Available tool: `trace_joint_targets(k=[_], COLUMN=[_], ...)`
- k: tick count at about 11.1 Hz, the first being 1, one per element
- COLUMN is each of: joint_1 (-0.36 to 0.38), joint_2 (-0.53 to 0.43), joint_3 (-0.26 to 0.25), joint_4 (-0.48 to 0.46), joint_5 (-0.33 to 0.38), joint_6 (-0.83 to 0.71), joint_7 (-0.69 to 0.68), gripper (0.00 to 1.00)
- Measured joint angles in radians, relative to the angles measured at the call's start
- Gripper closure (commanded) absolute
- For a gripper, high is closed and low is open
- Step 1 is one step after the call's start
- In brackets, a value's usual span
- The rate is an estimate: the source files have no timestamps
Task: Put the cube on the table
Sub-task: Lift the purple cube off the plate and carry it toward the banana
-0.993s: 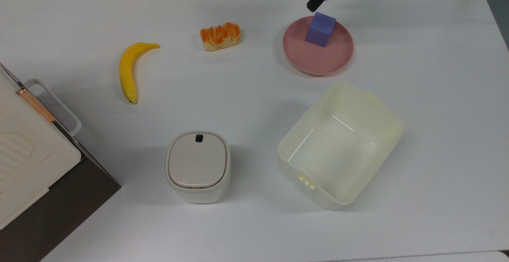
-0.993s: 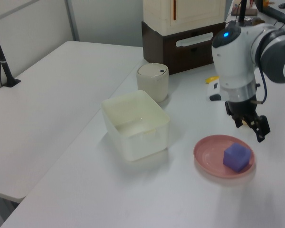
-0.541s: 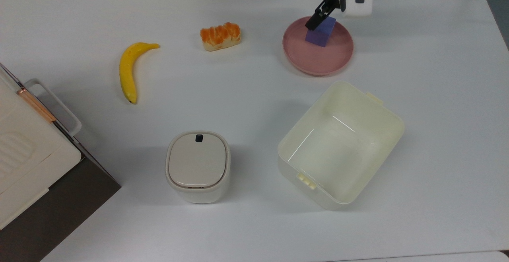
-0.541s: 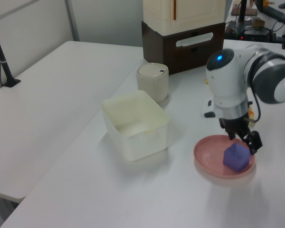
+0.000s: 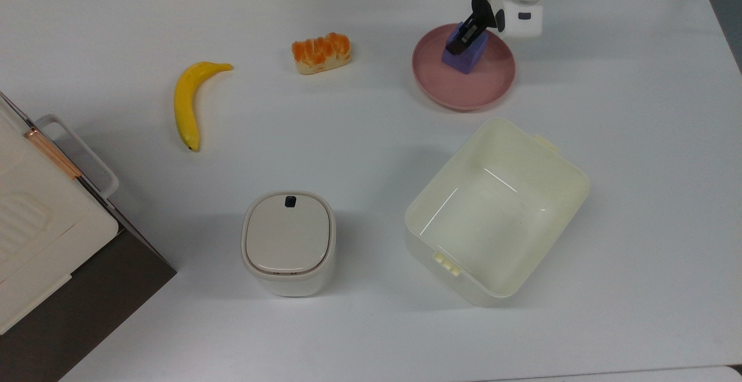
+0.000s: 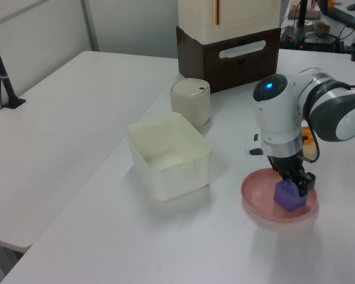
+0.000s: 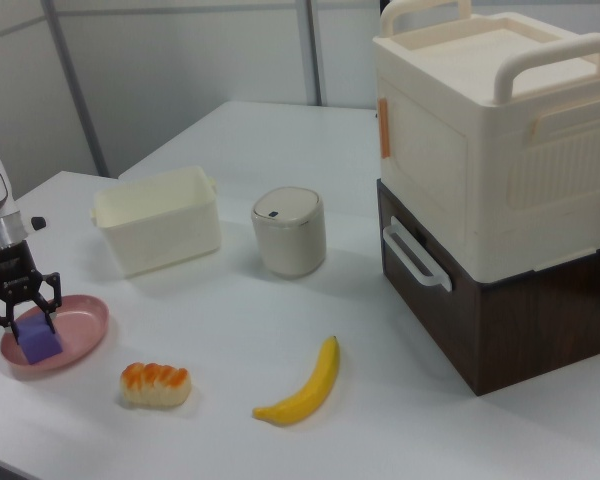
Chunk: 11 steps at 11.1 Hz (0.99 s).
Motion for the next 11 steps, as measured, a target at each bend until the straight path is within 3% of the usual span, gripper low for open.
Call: trace_joint_targets(k=[5, 8, 11], joint_1=[-0.020, -0.144, -0.312], joint_2=[-0.042, -0.062, -0.057], joint_3=[-0.014, -0.024, -0.028], joint_4=[0.063, 0.098, 0.097], joint_5=[0.000, 0.001, 0.024], joint_6=[-0.125, -0.115, 0.012], joint_7=[0.012, 0.063, 0.135], gripper=[0.73, 0.72, 0.67])
